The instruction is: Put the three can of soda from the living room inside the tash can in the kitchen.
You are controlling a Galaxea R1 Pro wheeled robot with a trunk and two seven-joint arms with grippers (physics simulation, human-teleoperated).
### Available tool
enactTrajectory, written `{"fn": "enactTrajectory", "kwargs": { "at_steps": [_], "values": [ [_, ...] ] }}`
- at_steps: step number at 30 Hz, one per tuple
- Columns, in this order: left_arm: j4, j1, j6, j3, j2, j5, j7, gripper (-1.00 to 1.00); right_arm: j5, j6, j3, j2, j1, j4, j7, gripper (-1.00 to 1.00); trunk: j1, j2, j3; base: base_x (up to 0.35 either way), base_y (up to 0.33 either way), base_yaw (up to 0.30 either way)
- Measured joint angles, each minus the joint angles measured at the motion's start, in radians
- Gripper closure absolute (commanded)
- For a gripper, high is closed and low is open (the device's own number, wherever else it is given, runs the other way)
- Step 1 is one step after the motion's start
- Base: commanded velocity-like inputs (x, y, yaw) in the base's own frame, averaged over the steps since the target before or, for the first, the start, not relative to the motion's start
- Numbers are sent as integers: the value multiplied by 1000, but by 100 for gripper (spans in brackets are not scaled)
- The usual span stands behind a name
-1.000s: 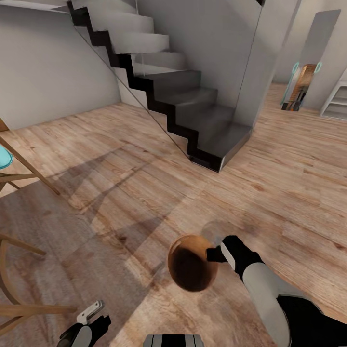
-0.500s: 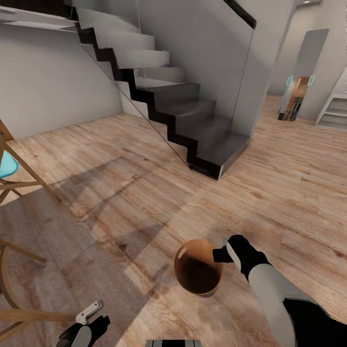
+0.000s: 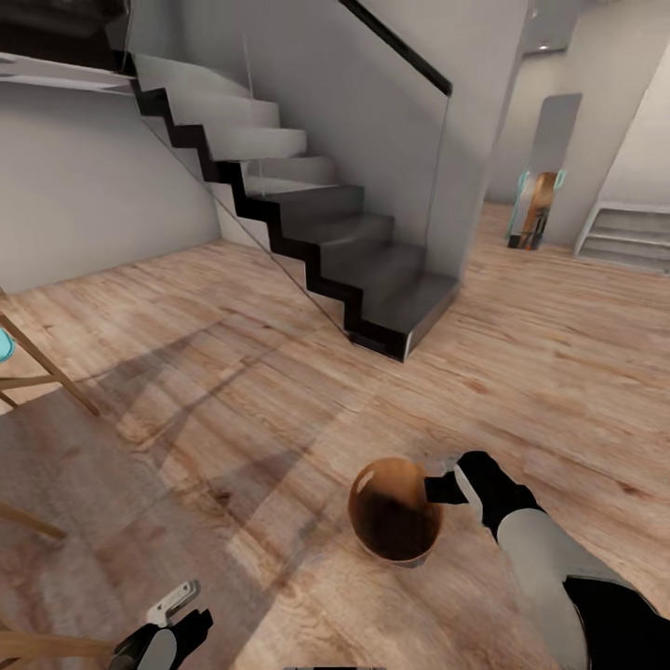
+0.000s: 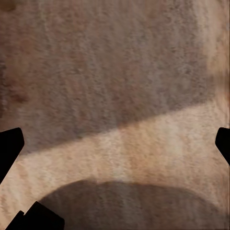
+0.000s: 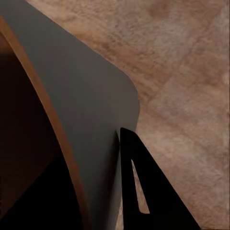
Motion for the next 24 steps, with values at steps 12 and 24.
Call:
{"fn": "enactTrajectory", "kwargs": {
  "at_steps": [12, 24],
  "values": [
    [-5, 0, 0, -2, -7, 2, 3, -100, 25, 4, -3, -266, 20, -86, 361, 100, -6, 3, 47, 0, 0, -292],
    [-75, -167, 38, -235, -104, 10, 86, -100, 62, -1, -62, -425, 428, -530, 406, 100, -11, 6, 93, 0, 0, -293]
  ]
}}
